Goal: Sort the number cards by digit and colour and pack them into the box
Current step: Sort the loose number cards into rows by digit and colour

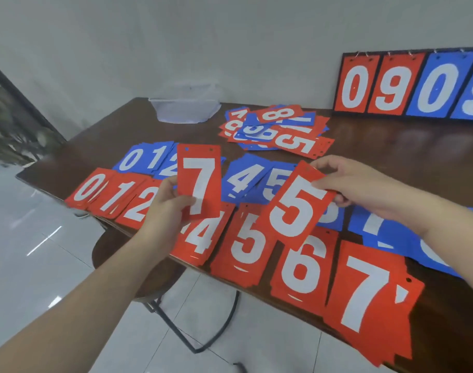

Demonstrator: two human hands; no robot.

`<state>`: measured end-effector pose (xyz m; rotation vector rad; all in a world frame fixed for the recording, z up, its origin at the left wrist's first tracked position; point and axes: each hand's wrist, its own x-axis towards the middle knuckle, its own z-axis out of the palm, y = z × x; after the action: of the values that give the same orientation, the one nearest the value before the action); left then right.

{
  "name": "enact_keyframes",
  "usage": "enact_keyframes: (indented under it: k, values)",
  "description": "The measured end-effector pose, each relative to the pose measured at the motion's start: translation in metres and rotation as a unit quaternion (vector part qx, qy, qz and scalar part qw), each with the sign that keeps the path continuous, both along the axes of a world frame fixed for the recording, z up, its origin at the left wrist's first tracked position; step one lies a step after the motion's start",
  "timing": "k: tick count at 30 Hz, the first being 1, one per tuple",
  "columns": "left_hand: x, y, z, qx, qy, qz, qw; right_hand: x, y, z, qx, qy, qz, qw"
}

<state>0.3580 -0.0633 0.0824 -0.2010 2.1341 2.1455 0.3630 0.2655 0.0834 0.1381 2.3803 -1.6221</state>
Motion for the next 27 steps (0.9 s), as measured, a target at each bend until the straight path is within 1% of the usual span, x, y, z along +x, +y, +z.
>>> enact_keyframes:
  k: [5, 7, 9, 11, 16, 19, 21, 22, 24, 27]
  values:
    - [-0.003, -0.034, -0.002, -0.042, 0.006, -0.011, 0.999, -0.017, -0.055, -0.005, 0.055, 0.019, 0.011, 0.998]
    - [-0.007, -0.045, -0.003, -0.056, 0.009, -0.005, 0.998, -0.021, -0.076, -0.010, 0.062, 0.022, 0.034, 0.997]
    - [-0.012, -0.056, -0.005, -0.054, -0.007, -0.004, 0.998, -0.022, -0.093, -0.016, 0.083, 0.033, 0.059, 0.994]
    - [-0.017, -0.064, -0.007, -0.048, -0.021, -0.011, 0.999, -0.021, -0.103, -0.020, 0.141, 0.049, 0.081, 0.985]
    - [-0.027, -0.076, -0.016, -0.044, -0.013, -0.061, 0.997, -0.017, -0.109, -0.032, 0.284, 0.063, 0.107, 0.951]
    - [-0.029, -0.075, -0.020, -0.045, -0.011, -0.091, 0.995, -0.011, -0.109, -0.038, 0.341, 0.091, 0.110, 0.929]
    - [-0.028, -0.070, -0.020, -0.042, -0.007, -0.117, 0.992, -0.007, -0.107, -0.041, 0.356, 0.117, 0.100, 0.922]
    - [-0.027, -0.066, -0.019, -0.043, -0.002, -0.134, 0.990, -0.004, -0.105, -0.041, 0.351, 0.125, 0.089, 0.924]
    - [-0.026, -0.055, -0.018, -0.050, 0.002, -0.156, 0.987, 0.002, -0.096, -0.039, 0.312, 0.131, 0.059, 0.939]
    - [-0.024, -0.035, -0.017, -0.056, -0.011, -0.140, 0.988, 0.015, -0.072, -0.038, 0.289, 0.138, 0.015, 0.947]
